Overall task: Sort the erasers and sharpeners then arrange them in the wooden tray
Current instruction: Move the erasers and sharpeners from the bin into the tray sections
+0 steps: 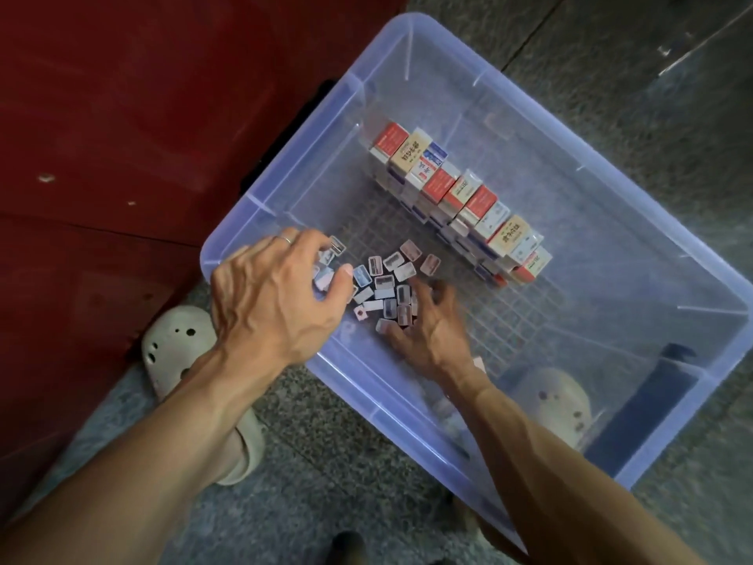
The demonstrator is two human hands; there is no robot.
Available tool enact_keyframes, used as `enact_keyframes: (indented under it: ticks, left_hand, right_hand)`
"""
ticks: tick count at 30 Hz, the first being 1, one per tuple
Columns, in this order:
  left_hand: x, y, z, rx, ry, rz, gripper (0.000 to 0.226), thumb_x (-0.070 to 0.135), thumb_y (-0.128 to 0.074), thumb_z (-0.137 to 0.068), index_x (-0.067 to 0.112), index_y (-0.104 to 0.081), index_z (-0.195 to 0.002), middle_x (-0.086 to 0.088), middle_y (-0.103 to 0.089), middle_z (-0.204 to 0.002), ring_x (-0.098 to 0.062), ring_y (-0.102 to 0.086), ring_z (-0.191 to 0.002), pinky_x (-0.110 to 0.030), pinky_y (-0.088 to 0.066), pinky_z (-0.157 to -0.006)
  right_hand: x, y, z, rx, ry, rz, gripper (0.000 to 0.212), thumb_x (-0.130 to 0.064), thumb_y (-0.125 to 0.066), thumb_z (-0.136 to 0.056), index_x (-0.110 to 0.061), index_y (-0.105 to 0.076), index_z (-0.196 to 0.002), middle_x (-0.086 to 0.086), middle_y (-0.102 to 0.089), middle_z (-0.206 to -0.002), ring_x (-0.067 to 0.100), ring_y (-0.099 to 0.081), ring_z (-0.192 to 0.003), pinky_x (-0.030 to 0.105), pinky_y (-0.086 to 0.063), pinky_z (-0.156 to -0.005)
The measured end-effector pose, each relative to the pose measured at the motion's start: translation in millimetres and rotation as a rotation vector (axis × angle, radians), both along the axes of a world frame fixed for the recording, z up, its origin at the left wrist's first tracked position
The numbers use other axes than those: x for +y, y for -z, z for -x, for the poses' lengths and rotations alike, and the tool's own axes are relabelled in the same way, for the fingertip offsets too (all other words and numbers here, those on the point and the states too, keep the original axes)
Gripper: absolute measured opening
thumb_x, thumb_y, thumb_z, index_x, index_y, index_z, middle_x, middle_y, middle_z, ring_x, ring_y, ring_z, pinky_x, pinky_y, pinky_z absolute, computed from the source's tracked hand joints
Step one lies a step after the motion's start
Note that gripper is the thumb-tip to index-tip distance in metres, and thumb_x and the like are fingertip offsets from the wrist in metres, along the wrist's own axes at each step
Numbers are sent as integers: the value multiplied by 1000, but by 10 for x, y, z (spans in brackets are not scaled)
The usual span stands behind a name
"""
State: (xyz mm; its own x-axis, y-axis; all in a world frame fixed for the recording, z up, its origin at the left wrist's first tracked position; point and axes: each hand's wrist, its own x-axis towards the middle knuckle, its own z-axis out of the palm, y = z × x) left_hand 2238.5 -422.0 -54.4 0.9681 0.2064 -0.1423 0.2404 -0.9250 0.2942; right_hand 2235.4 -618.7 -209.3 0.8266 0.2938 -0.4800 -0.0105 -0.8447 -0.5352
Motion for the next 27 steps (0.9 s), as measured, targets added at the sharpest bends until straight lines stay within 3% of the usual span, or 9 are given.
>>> enact_keyframes:
  ticks: [2,6,9,12,15,18,21,25,27]
  left_hand:
    - [0,7,-3,1,-5,-5,34,50,-52,-85,24,-65,-101,2,-70,-87,-27,-67,-80,-39,-49,-69]
    - [0,22,9,-26,-16,-21,30,49,-56,-84,23,-66,-97,4,-69,-84,-26,-66,-76,-37,-48,-67]
    - [-3,27,0,-34,-21,-2,29,48,-54,-84,24,-65,-97,4,-68,-85,-25,-65,-78,-39,-49,-68]
    - [7,36,-4,-31,-21,12,31,47,-51,-83,23,-65,-98,4,-68,-86,-25,-65,-79,-42,-50,-70]
    - [6,28,8,-17,-25,-3,32,46,-50,-81,25,-66,-99,4,-68,-87,-26,-65,-82,-44,-50,-74]
    - [-1,20,-1,-16,-27,-16,32,45,-50,-80,25,-67,-99,4,-69,-87,-26,-66,-83,-43,-50,-73]
    - [-6,12,-10,-6,-26,-22,33,45,-50,-81,24,-66,-99,4,-69,-87,-27,-66,-82,-43,-50,-73]
    - [-11,18,-9,2,-35,-32,30,44,-53,-80,25,-66,-100,5,-68,-87,-25,-66,-83,-43,-50,-74]
    - [-12,23,-11,-3,-39,-26,29,43,-54,-80,25,-66,-100,6,-68,-87,-24,-66,-83,-43,-50,-75]
  right_hand:
    - [-60,11,8,-49,-98,30,91,-64,-63,-80,-24,-26,-153,19,-29,-153,39,-34,-136,52,-38,-109]
    - [-176,185,47,-201,-326,195,93,-67,-59,-84,-30,-12,-155,19,-13,-164,45,-19,-147,57,-23,-117]
    - [-56,337,-33,-309,-407,174,81,-68,-45,-89,-27,-21,-156,25,-18,-162,53,-28,-142,62,-25,-113]
    - [147,422,-150,-408,-402,121,78,-65,-49,-88,-24,-34,-153,24,-27,-159,56,-32,-137,65,-30,-109]
    - [301,479,-237,-499,-392,66,69,-56,-62,-83,-25,-50,-143,22,-42,-148,49,-43,-123,59,-40,-97]
    - [325,534,-273,-550,-410,8,56,-59,-56,-84,-21,-57,-125,22,-55,-124,37,-49,-99,47,-47,-76]
    - [310,545,-290,-541,-409,-8,51,-63,-48,-85,-20,-53,-113,19,-58,-110,34,-49,-90,44,-44,-71]
    - [368,513,-329,-550,-465,94,56,-61,-47,-86,-25,-58,-127,17,-57,-125,35,-51,-102,47,-42,-77]
    - [420,481,-351,-549,-486,79,57,-55,-45,-85,-24,-59,-131,17,-58,-122,36,-52,-98,46,-45,-73]
